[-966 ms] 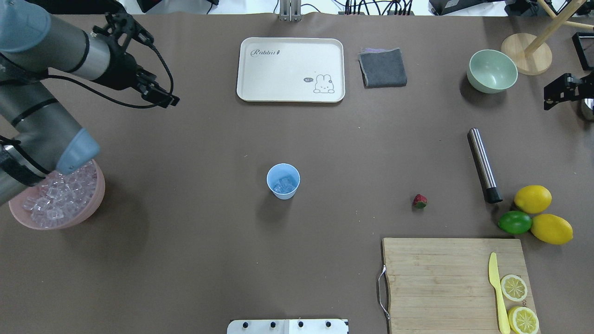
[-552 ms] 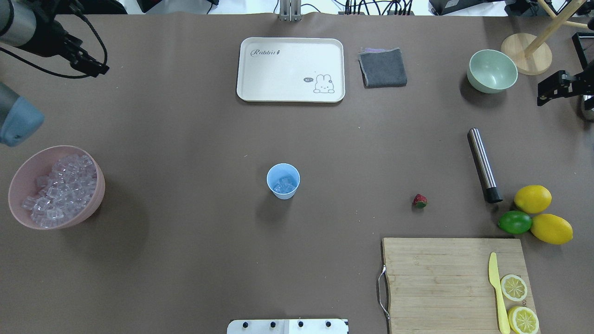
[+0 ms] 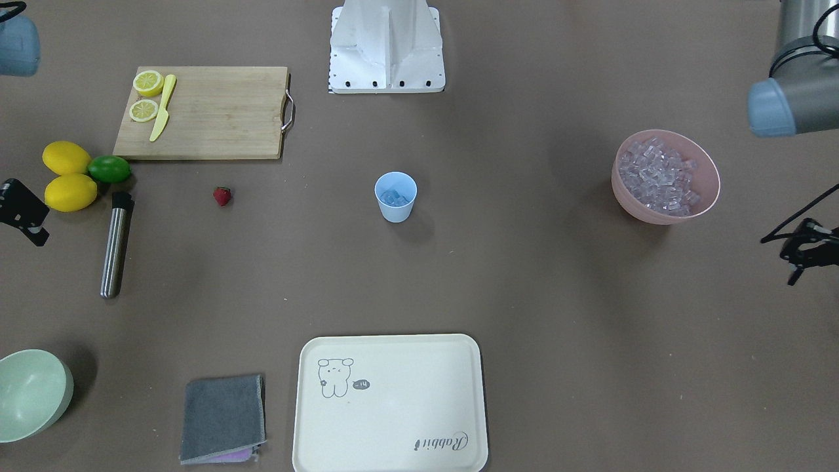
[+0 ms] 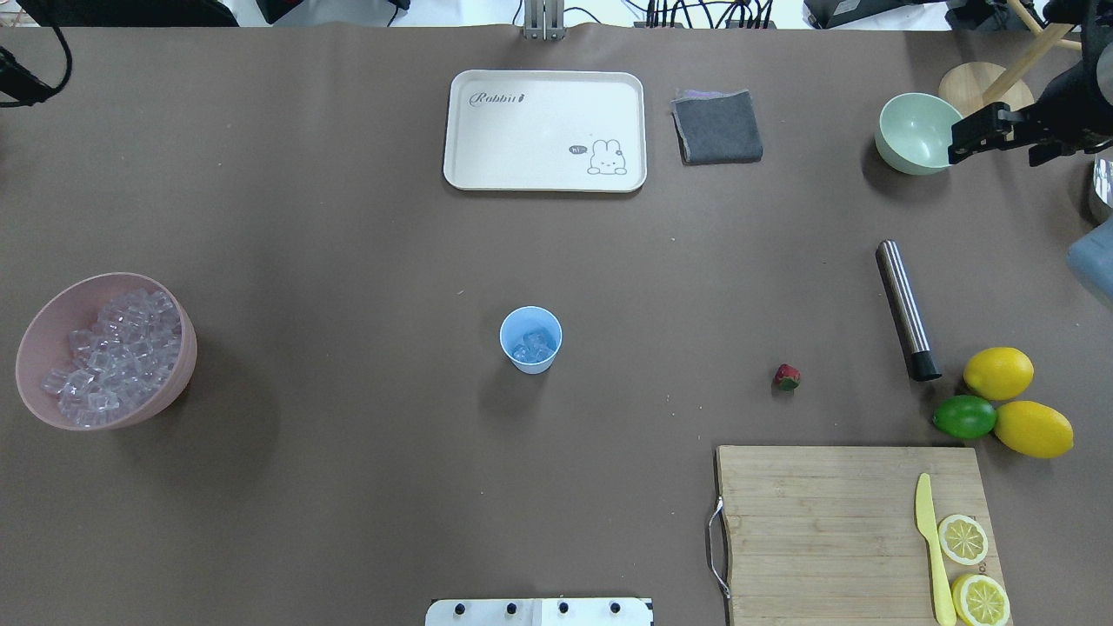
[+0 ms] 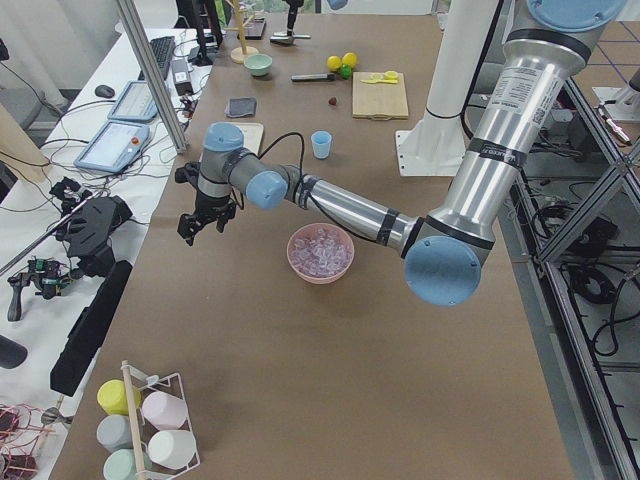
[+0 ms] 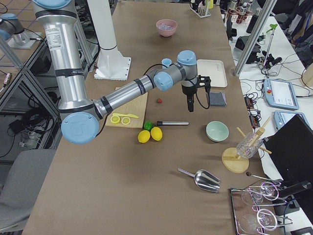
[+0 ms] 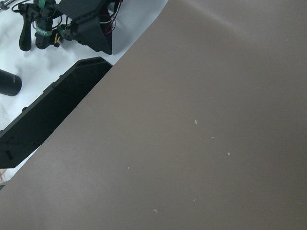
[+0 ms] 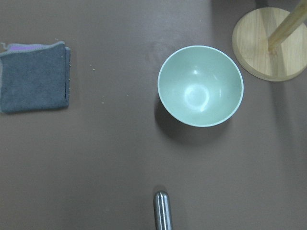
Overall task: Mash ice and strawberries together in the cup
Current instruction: 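Move the right gripper down over the red strawberry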
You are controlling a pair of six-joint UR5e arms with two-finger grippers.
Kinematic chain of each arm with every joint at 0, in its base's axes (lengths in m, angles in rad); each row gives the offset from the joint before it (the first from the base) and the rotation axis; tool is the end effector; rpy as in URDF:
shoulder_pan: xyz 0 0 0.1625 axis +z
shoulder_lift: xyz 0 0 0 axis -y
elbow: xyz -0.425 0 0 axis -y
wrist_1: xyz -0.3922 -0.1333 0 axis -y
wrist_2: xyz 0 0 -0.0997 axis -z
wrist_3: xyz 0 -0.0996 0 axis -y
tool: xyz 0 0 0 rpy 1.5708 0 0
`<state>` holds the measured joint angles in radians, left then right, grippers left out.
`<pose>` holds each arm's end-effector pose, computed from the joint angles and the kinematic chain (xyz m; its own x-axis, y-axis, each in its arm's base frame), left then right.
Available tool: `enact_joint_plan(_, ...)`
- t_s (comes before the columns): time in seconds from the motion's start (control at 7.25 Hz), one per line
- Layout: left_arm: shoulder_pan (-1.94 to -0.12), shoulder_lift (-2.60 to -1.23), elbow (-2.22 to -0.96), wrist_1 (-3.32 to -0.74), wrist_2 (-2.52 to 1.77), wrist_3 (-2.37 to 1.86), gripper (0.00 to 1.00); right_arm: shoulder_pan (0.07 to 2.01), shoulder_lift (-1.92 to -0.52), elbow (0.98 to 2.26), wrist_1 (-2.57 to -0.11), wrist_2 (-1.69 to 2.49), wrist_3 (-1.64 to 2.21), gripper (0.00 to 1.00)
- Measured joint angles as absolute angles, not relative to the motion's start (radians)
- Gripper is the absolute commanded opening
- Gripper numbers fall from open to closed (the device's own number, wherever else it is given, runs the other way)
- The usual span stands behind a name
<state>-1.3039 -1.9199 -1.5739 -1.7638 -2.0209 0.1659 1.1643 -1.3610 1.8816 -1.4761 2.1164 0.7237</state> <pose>0.0834 -0.6461 0.4515 0.7607 0.5851 -0.2812 -0.3560 0.7383 0.5729 -0.1462 -0.5460 0.3951 0.7134 0.0372 0.6998 -0.1995 0.9680 0.1519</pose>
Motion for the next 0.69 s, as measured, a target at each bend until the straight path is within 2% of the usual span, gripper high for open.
enact_joint_plan(0.28,-1.394,-1.896,-1.571,-1.673,-2.050,0.210,0.98,1.137,-1.295,1.858,-1.471,2.114,0.775,1.00)
enact_joint_plan(0.69,-1.435,-1.884,-1.564,-1.601,-2.057,0.213,0.98,1.029,-1.235,1.845,-1.470,2.086,0.854,1.00)
